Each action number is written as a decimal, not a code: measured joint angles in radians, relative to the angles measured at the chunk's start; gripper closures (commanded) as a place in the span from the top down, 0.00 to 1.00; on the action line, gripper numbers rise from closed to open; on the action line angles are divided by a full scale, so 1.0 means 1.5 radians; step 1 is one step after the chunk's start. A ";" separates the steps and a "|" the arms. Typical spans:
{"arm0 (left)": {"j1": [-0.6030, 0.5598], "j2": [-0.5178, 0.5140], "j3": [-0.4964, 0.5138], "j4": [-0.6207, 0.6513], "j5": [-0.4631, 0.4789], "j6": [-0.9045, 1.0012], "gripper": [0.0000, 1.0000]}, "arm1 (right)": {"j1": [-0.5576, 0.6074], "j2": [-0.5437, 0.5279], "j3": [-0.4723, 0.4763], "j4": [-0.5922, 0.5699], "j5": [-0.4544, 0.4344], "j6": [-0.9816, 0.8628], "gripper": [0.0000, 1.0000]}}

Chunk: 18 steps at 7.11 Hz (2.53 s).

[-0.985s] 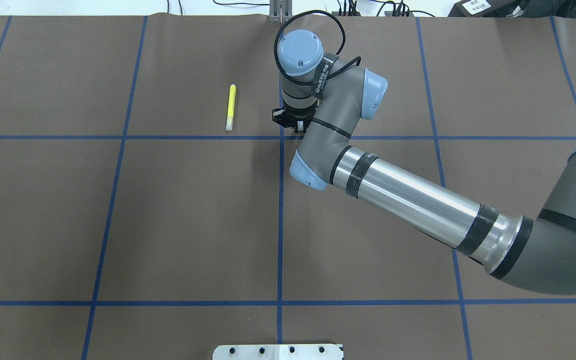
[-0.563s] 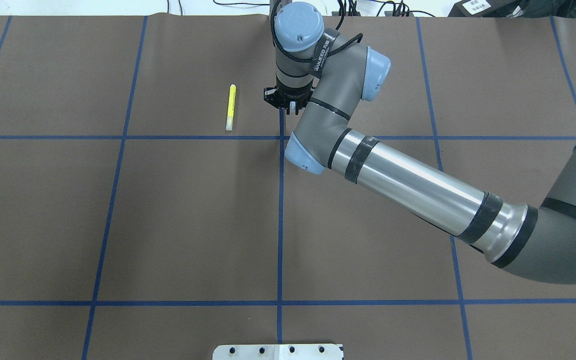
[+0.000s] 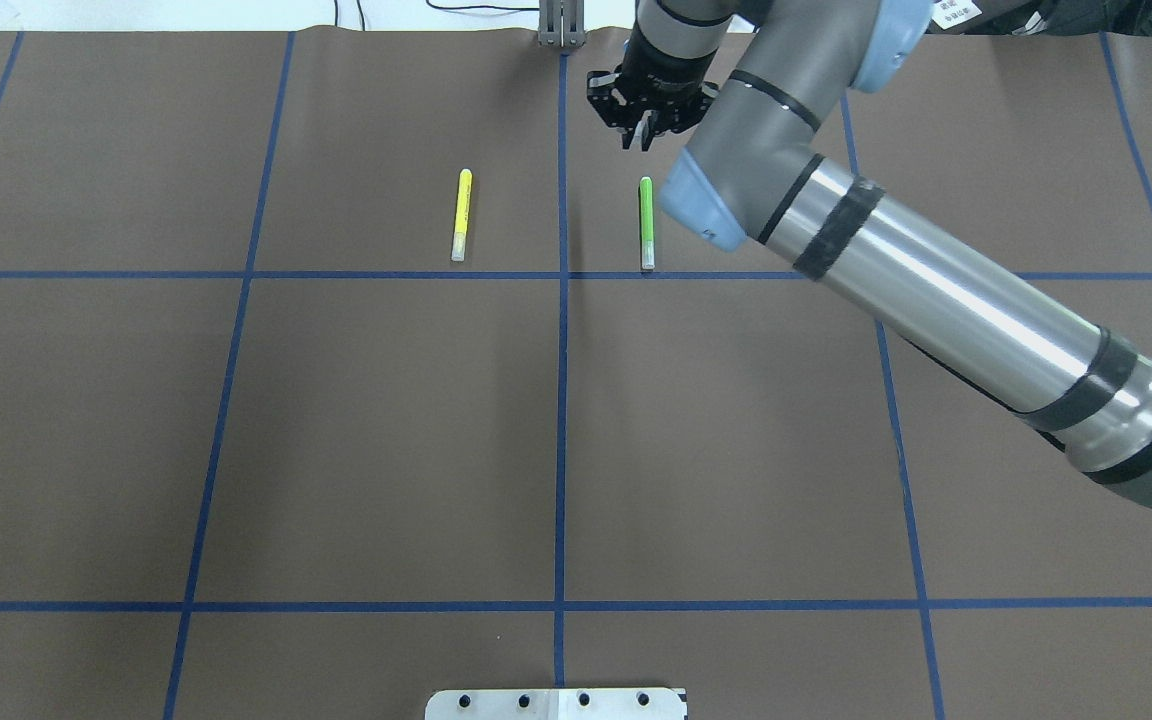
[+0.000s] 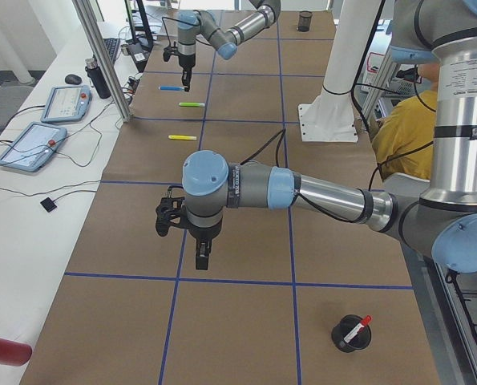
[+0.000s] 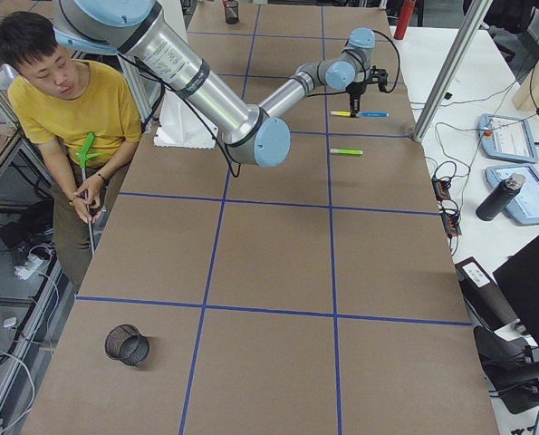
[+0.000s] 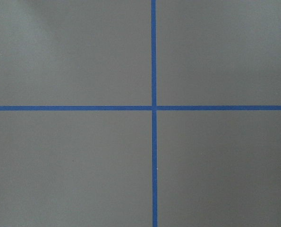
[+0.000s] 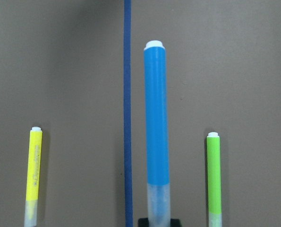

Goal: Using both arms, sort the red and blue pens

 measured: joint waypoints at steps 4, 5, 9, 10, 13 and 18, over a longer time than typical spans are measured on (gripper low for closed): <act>0.008 0.040 0.006 -0.067 0.002 0.010 1.00 | 0.118 -0.169 0.134 -0.030 0.117 -0.125 0.00; 0.010 0.050 0.009 -0.071 0.003 0.010 1.00 | 0.149 -0.214 0.166 -0.040 0.155 -0.140 0.00; 0.028 0.055 0.015 -0.077 0.006 0.011 1.00 | 0.250 -0.420 0.293 -0.048 0.183 -0.240 0.00; 0.030 0.055 0.015 -0.077 0.005 0.012 1.00 | 0.280 -0.480 0.319 -0.048 0.183 -0.271 0.00; 0.036 0.055 0.013 -0.081 0.003 0.012 1.00 | 0.372 -0.681 0.398 -0.045 0.185 -0.367 0.00; 0.049 0.055 0.013 -0.096 0.002 0.010 1.00 | 0.621 -1.027 0.460 -0.024 0.289 -0.467 0.00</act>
